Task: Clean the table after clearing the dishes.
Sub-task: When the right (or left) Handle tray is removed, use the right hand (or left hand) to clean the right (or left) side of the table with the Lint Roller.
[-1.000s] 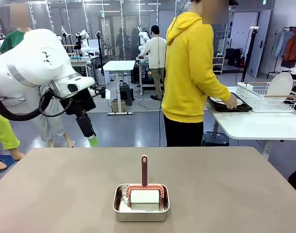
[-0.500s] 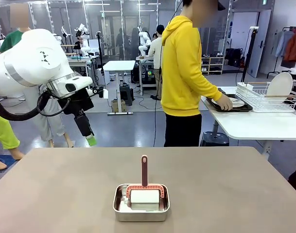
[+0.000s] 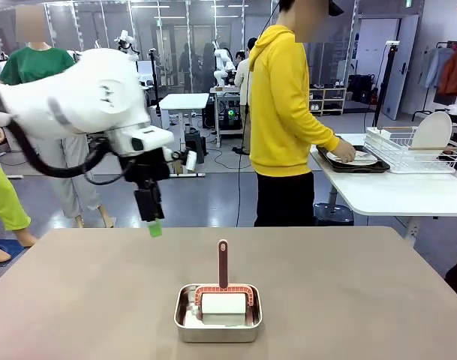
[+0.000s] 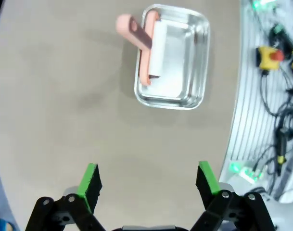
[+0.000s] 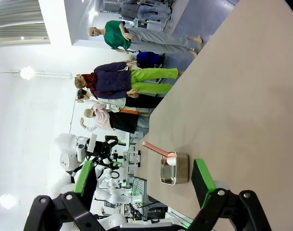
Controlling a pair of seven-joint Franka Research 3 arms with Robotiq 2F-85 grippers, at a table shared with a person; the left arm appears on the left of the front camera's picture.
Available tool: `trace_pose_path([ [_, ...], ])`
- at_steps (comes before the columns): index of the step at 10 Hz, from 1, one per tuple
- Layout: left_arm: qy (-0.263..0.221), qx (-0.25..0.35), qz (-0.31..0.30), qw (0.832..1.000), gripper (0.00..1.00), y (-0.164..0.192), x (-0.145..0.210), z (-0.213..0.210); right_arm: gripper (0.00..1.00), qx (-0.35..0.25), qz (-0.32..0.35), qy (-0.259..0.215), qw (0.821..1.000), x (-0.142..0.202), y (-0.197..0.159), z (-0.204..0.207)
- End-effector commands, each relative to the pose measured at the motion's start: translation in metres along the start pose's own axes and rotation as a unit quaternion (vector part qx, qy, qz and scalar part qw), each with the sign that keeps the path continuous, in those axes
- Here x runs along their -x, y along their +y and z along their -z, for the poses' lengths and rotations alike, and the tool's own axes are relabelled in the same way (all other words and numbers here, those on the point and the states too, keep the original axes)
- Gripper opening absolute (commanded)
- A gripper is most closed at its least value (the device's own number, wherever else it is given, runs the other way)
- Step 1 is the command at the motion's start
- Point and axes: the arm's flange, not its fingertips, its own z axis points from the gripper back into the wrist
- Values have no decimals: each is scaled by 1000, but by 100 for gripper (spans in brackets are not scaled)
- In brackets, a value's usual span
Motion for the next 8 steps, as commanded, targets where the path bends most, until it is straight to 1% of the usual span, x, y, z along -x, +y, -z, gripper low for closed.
trace_pose_path([
  [1,54,19,39,998,100,29,-41,10,100,-5,1,-3,1000,3,4,-1],
  [2,67,18,53,996,100,31,-60,21,100,-5,1,-3,1000,3,4,-1],
  [3,93,15,53,994,100,36,-76,30,100,-5,1,-3,1000,3,4,-1],
  [4,99,19,59,993,100,43,-91,41,100,-5,1,-3,1000,3,4,-1],
  [6,104,43,50,992,100,51,-111,60,100,-5,1,-3,1000,3,4,-1],
  [8,94,64,35,993,100,52,-122,77,100,-5,1,-3,1000,3,4,-1],
])
